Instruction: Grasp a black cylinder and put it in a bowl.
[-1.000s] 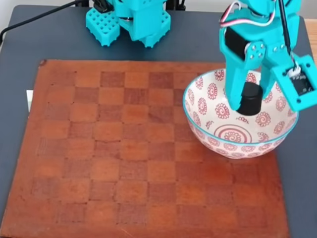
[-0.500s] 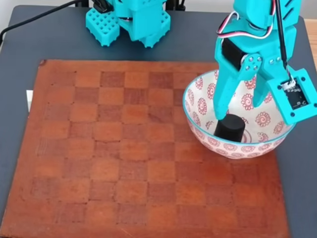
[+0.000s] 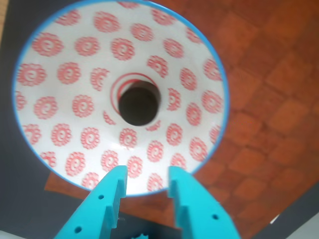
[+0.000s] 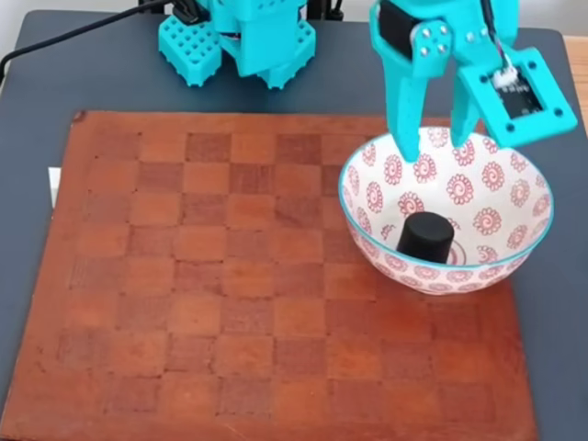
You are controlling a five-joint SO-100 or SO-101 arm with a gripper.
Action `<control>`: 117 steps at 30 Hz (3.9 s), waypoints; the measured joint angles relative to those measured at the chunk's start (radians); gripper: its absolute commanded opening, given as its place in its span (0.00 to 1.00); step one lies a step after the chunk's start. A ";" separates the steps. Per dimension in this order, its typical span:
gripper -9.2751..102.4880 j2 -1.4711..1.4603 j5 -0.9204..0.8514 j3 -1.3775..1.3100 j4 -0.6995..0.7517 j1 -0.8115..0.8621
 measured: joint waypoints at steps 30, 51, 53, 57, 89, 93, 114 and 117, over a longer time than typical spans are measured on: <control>0.09 0.736 0.000 0.943 -0.193 0.327; 0.08 1.054 0.012 1.393 -0.492 0.362; 0.08 1.091 0.012 1.424 -0.492 0.362; 0.08 1.180 0.034 1.466 -0.494 0.359; 0.08 1.690 0.046 1.704 -0.472 0.357; 0.08 1.701 0.034 1.704 -0.468 0.356; 0.09 1.710 0.032 1.704 -0.459 0.356; 0.09 1.710 0.032 1.704 -0.459 0.356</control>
